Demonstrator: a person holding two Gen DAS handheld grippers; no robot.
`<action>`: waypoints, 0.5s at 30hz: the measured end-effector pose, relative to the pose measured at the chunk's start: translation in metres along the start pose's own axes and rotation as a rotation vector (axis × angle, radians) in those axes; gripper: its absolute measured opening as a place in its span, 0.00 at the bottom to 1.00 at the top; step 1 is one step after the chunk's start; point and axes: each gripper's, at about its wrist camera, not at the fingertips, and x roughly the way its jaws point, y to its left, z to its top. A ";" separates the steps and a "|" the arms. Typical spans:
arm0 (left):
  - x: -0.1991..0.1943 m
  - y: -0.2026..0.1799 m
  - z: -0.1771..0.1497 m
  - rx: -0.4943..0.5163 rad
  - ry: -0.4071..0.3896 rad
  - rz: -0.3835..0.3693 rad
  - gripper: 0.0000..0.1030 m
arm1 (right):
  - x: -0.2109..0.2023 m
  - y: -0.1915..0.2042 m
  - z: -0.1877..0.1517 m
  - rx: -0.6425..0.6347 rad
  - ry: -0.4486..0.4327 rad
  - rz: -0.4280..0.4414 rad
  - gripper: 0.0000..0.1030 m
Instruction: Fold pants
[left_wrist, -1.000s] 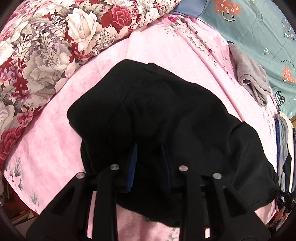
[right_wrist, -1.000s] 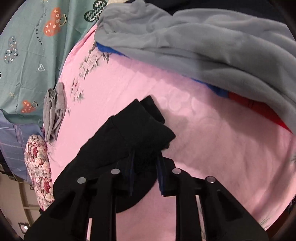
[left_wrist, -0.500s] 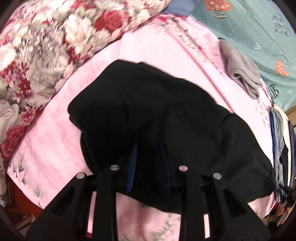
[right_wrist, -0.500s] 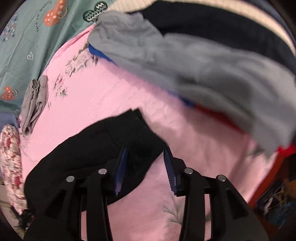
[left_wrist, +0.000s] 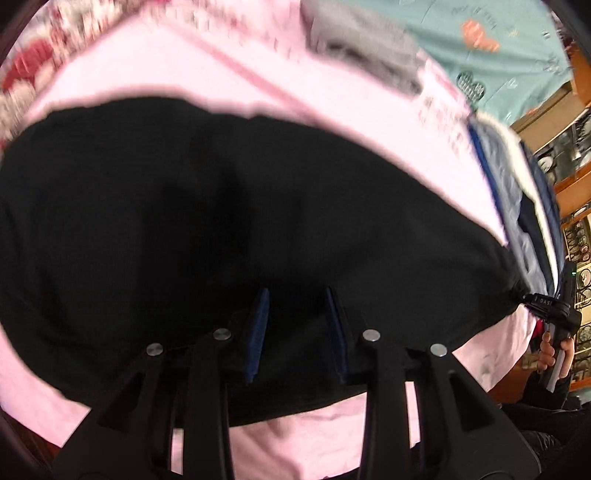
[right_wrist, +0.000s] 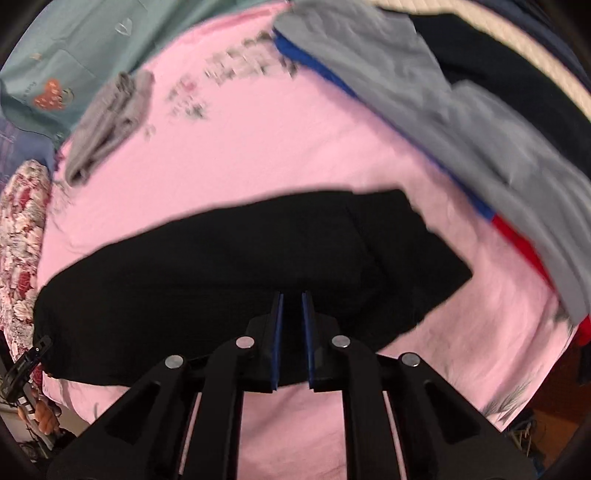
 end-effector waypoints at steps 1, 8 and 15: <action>-0.002 -0.001 -0.004 0.006 -0.017 -0.002 0.32 | 0.009 -0.004 -0.004 0.011 0.038 -0.004 0.09; -0.010 -0.006 -0.024 0.051 -0.042 0.030 0.32 | -0.020 0.084 0.004 -0.251 -0.057 0.034 0.14; -0.016 0.001 -0.033 0.059 -0.070 -0.006 0.32 | 0.006 0.312 0.003 -0.740 0.014 0.294 0.24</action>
